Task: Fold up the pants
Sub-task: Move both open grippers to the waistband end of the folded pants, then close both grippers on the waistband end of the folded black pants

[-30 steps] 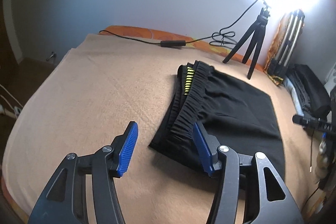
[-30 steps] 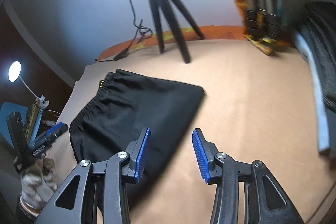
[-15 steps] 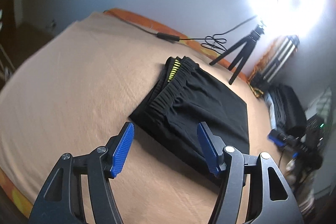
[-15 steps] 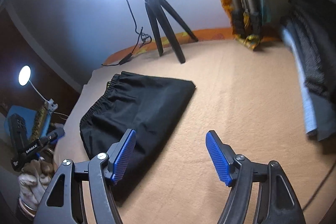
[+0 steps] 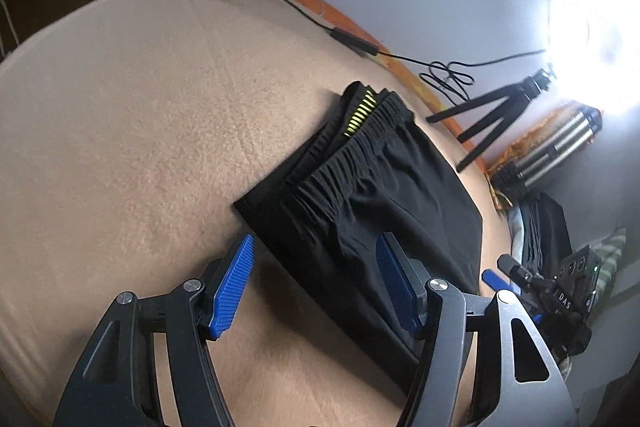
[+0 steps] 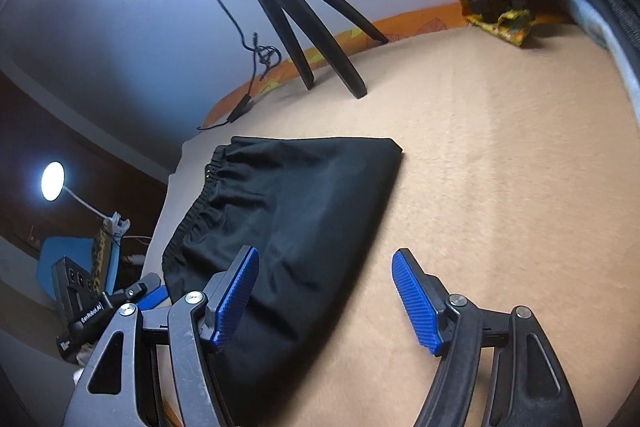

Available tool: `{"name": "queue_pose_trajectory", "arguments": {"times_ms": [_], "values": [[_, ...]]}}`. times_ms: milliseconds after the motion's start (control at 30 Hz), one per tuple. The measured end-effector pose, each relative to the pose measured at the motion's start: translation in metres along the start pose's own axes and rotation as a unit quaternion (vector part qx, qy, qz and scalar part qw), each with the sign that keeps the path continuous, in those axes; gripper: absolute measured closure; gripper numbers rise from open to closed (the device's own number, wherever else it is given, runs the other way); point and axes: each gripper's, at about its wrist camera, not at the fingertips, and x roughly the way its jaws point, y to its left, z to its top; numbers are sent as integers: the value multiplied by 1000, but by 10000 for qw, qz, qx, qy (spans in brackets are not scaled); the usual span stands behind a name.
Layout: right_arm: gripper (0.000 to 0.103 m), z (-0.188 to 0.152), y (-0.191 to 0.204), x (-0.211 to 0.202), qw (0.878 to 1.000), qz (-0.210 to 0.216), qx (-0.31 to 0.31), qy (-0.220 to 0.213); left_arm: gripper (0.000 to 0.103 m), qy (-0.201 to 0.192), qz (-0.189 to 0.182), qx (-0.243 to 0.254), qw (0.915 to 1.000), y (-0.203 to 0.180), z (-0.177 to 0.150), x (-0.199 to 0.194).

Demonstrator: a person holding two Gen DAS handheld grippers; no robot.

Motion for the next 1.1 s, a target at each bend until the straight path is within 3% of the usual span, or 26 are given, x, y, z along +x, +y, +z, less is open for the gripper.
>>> {"name": "queue_pose_trajectory", "arguments": {"times_ms": [133, 700, 733, 800, 833, 967, 1100], "values": [[31, 5, -6, 13, 9998, 31, 181, 39, 40, 13, 32, -127, 9999, 5, 4, 10], [37, 26, -3, 40, 9989, 389, 0, -258, 42, -551, 188, 242, 9980, -10, 4, 32], [42, 26, -2, 42, 9987, 408, -27, -303, 43, -600, 227, 289, 9975, -12, 4, 34], [49, 27, -1, 47, 9982, 476, 14, -357, 56, -619, 290, 341, 9971, -14, 4, 38], [60, 27, 0, 49, 9981, 501, 55, -364, 65, -621, 284, 352, 9970, -14, 4, 39], [84, 27, 2, 60, 9985, 449, 104, -294, 74, -616, 245, 381, 9971, -11, 5, 40], [93, 26, 7, 60, 9991, 299, 13, -304, 78, -626, 167, 458, 9968, -11, 5, 36]]}}
